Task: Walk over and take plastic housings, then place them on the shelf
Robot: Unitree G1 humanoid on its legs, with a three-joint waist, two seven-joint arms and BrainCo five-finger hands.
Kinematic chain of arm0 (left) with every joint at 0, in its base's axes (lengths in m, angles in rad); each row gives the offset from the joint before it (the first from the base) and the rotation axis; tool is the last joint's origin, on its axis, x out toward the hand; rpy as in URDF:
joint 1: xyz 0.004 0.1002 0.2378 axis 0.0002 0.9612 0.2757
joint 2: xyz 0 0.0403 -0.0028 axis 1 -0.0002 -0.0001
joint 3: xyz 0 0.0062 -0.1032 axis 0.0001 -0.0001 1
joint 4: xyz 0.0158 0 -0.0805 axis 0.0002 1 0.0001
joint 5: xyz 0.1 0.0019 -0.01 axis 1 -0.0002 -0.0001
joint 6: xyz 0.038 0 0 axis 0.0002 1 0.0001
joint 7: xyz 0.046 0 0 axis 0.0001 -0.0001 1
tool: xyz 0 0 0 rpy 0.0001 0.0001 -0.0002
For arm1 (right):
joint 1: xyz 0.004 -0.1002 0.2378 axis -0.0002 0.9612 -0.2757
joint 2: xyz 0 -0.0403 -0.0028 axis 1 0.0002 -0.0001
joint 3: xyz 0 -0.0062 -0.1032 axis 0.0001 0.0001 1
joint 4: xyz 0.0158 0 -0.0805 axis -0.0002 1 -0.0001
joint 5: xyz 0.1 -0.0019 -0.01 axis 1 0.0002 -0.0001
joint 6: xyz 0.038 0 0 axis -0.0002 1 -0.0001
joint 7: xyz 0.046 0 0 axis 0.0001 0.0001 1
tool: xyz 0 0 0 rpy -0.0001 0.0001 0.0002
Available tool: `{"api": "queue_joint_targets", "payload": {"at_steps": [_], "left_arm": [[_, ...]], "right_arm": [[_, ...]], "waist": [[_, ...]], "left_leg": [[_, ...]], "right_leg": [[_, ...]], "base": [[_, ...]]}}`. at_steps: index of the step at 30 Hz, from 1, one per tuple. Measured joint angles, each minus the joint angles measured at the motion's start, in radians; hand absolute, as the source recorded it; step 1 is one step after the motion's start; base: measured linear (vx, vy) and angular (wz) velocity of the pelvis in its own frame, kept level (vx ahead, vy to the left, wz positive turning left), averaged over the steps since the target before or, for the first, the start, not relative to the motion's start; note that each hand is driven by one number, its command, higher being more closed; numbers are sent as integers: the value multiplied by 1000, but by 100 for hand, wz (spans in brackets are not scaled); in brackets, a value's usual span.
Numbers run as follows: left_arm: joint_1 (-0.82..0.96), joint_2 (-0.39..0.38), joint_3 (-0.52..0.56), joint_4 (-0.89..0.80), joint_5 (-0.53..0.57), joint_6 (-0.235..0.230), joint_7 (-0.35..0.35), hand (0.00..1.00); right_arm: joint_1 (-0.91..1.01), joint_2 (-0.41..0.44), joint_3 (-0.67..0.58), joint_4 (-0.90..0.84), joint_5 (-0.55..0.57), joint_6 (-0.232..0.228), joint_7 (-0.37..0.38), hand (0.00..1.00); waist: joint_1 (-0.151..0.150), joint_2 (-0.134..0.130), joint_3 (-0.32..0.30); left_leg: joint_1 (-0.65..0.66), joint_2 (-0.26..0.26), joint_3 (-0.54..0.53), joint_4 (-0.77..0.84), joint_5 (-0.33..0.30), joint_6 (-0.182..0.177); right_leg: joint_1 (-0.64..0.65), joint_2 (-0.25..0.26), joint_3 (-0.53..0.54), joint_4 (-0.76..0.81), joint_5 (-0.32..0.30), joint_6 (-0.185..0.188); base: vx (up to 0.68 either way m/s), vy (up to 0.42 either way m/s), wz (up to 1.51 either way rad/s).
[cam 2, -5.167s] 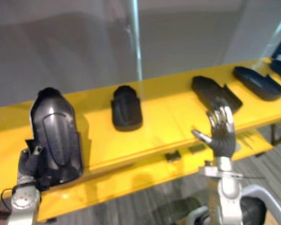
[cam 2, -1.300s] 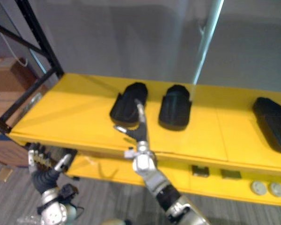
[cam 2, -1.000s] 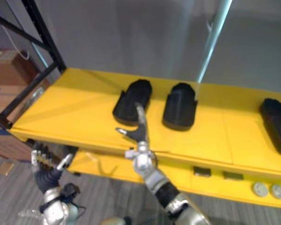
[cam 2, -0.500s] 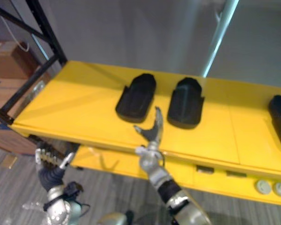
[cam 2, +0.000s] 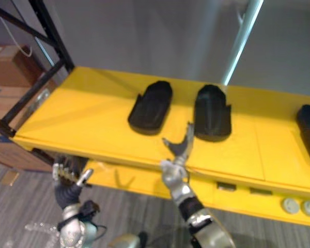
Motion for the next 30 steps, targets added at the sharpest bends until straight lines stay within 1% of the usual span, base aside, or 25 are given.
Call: {"api": "queue_joint_targets", "payload": {"at_steps": [2, 5, 8, 11, 13, 15, 16, 18, 19, 20, 21, 22, 23, 24, 26, 28, 29, 30], "left_arm": [[0, 0, -9, 0, 0, 3, 0, 0], [-1, 1, -9, 0, 0, 13, 0, 0], [-1, 1, -10, 0, -1, 18, 0, 0], [-2, 1, -10, 0, -5, 18, 0, 0], [-3, 2, -9, 0, -5, 18, -2, 0], [-8, 2, -8, 0, -5, 17, -11, 0], [-10, 3, -9, 0, -5, 16, -16, 0], [-12, 3, -8, 0, -5, 7, -49, 0], [-12, 3, -7, -1, -5, 1, -61, 0], [-14, 4, -6, -1, -5, -14, -83, 0], [-16, 7, -6, -3, -6, -26, -105, 0], [-19, 9, -5, -5, -8, -27, -119, 0], [-24, 19, -4, -11, -8, -27, -140, 0], [-27, 36, -3, -20, -7, -27, -150, 0], [-33, 52, 4, -20, -10, -26, -178, 0], [-46, 58, 30, -30, -58, -20, -236, 0], [-51, 63, 33, -30, -73, -15, -252, 0], [-66, 79, 34, -32, -106, 10, -293, 0]], "right_arm": [[0, -2, 0, 1, 1, 0, -1, 0], [0, 1, 0, 1, 3, -2, -1, 0], [0, 1, 0, 1, 3, -12, 14, 0], [1, -2, 3, 1, 10, -51, 65, 0], [2, -9, 6, 1, 18, -84, 114, 0], [7, -19, 69, -11, 20, -147, 211, 0], [12, -19, 91, -23, 28, -167, 236, 0], [43, -19, 172, -116, 40, -245, 301, 0], [54, -18, 181, -147, 42, -265, 313, 0], [73, -19, 197, -211, 43, -300, 336, 0], [89, -24, 201, -282, 45, -326, 351, 0], [98, -28, 199, -318, 47, -337, 357, 0], [123, -39, 196, -403, 64, -358, 377, 0], [153, -54, 187, -487, 84, -374, 400, 0], [203, -74, 152, -582, 98, -385, 424, 0], [284, -114, 62, -695, 115, -392, 455, 0], [309, -124, 33, -725, 116, -392, 460, 0], [361, -144, -29, -788, 125, -392, 466, 0]], "waist": [[-1, 0, 0], [-2, -2, 1], [-1, -10, 8], [-3, -15, 15], [-4, -15, 16], [-4, -13, 18], [-4, -12, 18], [-4, -13, 19], [-4, -13, 19], [-5, -14, 19], [-5, -15, 18], [-6, -15, 18], [-11, -19, 16], [-20, -26, 11], [-41, -29, 9], [-58, -35, 6], [-62, -35, 6], [-74, -35, 6]], "left_leg": [[0, -7, -2, 1, 0, 0], [0, -11, -2, 1, 0, 0], [0, -11, -2, 3, 0, 0], [0, -11, -2, 5, 0, 0], [0, -11, 0, 2, -1, 1], [0, -8, 2, 2, -2, 2], [0, -8, 3, 1, -2, 3], [1, -4, 6, 2, -5, 5], [1, -3, 8, 2, -6, 6], [2, -2, 14, 5, -10, 4], [3, 2, 31, 13, -15, 5], [3, 4, 43, 18, -18, 3], [3, 8, 66, 23, -22, 3], [2, 12, 93, 25, -23, 1], [5, 15, 119, 27, -23, 1], [21, 23, 164, 28, -27, 6], [21, 24, 171, 28, -28, 7], [26, 25, 181, 28, -33, 11]], "right_leg": [[0, -8, -3, 6, -6, 8], [0, -12, -6, 9, -6, 8], [0, -13, -15, 11, -6, 8], [0, -13, -15, 12, -6, 8], [0, -13, -15, 12, -6, 8], [-1, -11, -13, 12, -6, 8], [-1, -11, -13, 12, -6, 8], [-1, -8, -12, 12, -6, 8], [-1, -8, -10, 12, -6, 8], [-2, -7, -5, 12, -6, 8], [-4, -6, 8, 12, -5, 8], [-5, -6, 12, 12, -5, 8], [-11, -5, 26, 12, -5, 8], [-19, -5, 40, 13, -5, 9], [-20, -5, 48, 17, -5, 9], [-35, -5, 91, 28, -5, 9], [-35, -5, 95, 28, -5, 9], [-35, -4, 106, 28, -5, 9]], "base": [[6, 46, 5], [10, 40, 3], [0, 0, 0], [0, 0, 0], [0, 0, 0], [0, 0, 0], [0, 0, 0], [0, 0, 0], [28, 20, -6], [26, 26, -16], [26, 32, -22], [21, 38, -29], [19, 46, -36], [19, 47, -31], [9, 35, -21], [3, 40, -43], [-24, 19, -39], [-36, 7, -34]]}}
